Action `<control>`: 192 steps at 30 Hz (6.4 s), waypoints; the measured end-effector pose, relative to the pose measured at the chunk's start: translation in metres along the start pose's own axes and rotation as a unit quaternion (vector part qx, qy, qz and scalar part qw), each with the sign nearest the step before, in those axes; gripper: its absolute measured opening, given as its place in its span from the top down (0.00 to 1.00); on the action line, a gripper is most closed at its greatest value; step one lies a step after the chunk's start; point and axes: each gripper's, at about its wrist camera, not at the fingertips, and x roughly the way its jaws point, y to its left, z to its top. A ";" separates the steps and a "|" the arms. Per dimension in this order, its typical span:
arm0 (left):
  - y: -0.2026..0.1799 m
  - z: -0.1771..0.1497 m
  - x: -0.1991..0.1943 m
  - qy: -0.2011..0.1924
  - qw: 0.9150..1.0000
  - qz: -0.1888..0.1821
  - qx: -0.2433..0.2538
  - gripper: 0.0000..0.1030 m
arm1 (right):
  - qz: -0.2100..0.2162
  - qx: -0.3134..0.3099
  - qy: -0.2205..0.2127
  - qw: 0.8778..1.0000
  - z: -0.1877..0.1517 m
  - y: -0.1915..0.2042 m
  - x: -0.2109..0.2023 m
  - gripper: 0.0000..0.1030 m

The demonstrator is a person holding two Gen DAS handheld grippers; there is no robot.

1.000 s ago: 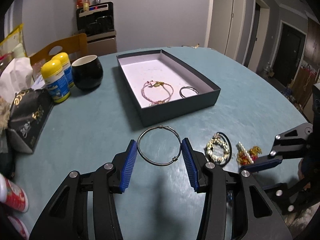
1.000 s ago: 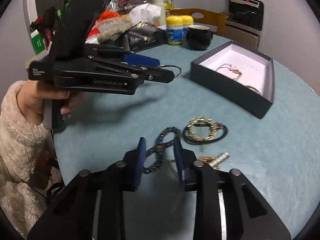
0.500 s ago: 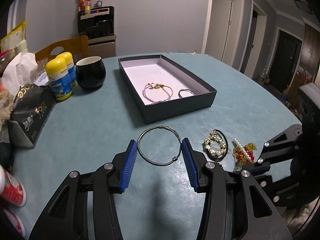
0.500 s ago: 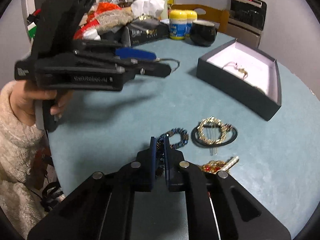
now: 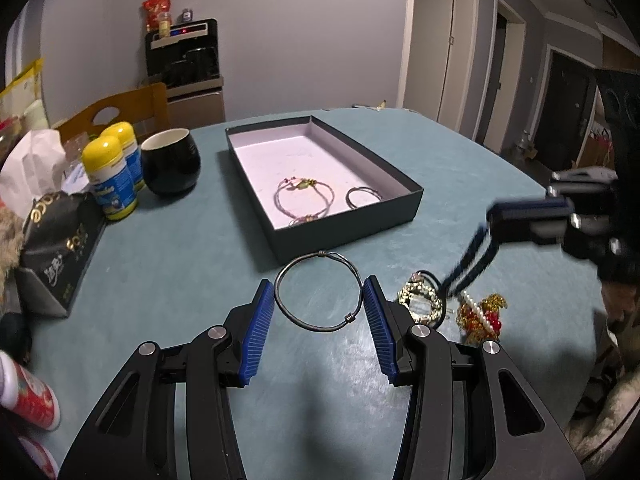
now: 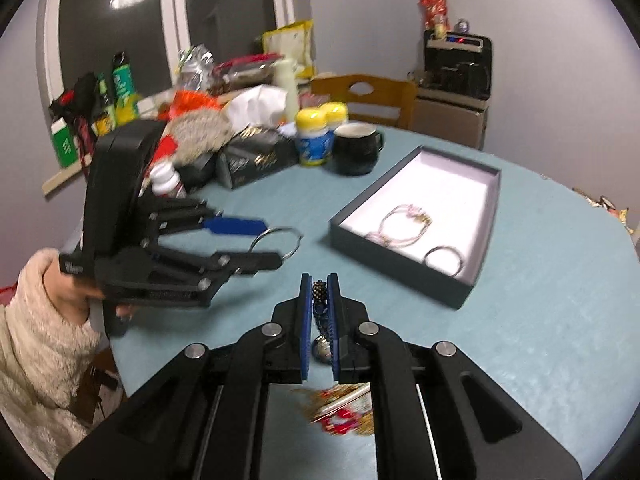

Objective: Organize jewelry
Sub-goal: 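Lower the ring into the box and open the left tool while the right tool carries the beaded bracelet, then lower the blue beaded bracelet into the box and open the right tool, then withdraw both tools from the box toward the remaining jewelry, then grasp the pearl hair clip with the left tool, then grasp the red-beaded gold earrings with the right tool and lift them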

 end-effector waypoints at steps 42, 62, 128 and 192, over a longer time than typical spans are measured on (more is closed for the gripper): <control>-0.012 0.083 0.139 0.061 0.996 -0.043 0.053 0.53 | -0.069 0.122 -0.027 0.990 0.069 -0.169 0.131 0.93; 0.002 0.079 0.144 0.056 0.997 -0.039 0.023 0.52 | -0.073 0.100 0.013 0.992 0.057 -0.161 0.148 0.93; -0.045 -0.012 0.016 0.027 0.999 0.000 0.035 0.04 | -0.098 -0.004 0.038 0.994 -0.085 -0.064 -0.021 0.05; -0.048 -0.003 0.014 0.033 0.997 -0.074 0.020 0.94 | -0.008 -0.124 0.118 0.985 -0.085 -0.002 0.029 0.93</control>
